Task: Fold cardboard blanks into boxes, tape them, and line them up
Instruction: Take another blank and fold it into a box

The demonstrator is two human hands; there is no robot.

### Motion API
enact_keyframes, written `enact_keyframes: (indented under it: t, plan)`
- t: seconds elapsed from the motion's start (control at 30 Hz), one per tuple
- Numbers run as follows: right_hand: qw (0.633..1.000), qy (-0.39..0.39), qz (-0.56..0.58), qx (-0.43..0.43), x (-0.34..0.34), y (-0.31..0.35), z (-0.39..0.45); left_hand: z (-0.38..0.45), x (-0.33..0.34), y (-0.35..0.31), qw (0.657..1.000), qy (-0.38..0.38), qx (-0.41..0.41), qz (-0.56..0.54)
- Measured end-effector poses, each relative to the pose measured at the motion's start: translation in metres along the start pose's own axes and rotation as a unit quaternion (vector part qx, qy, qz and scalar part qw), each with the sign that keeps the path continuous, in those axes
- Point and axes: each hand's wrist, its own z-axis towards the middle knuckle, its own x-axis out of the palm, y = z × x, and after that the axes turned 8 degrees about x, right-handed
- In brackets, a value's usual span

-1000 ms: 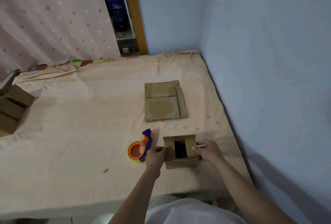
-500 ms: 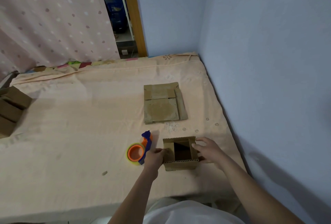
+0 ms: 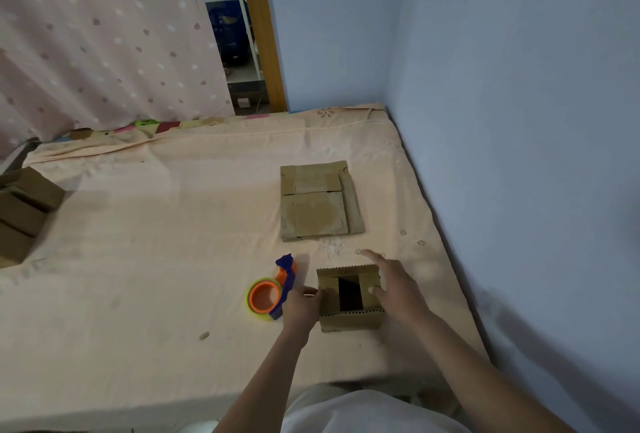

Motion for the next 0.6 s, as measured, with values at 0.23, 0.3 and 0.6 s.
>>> enact_keyframes:
  t: [0.23,0.3,0.6]
  plan:
    - [0.999,0.024,-0.001,-0.023,0.005,-0.02,-0.003,-0.001,-0.004,0.0,0.995,0.056,-0.012,-0.081]
    - [0.999,0.032,0.012,-0.013,0.005,-0.02,-0.005,-0.004,-0.005,-0.002,0.99,0.082,-0.021,-0.113]
    - [0.975,0.192,0.084,0.071,-0.021,-0.004,-0.012,0.0,-0.007,-0.009,0.991,0.065,-0.045,-0.103]
